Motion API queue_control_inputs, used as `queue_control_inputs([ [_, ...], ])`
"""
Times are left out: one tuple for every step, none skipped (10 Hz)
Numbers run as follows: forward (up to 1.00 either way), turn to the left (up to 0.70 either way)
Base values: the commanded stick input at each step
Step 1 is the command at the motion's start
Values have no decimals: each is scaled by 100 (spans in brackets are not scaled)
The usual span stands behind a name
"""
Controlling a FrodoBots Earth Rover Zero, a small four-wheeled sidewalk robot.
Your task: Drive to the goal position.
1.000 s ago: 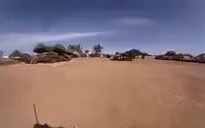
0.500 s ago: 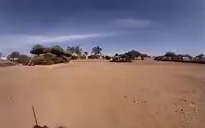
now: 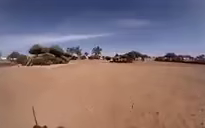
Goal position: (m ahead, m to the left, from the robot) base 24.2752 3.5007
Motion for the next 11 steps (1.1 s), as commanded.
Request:
queue_control_inputs([
  [70, 0],
  [70, 0],
  [70, 0],
  [70, 0],
  [70, 0],
  [70, 0],
  [70, 0],
  [70, 0],
  [70, 0],
  [70, 0],
  [70, 0],
])
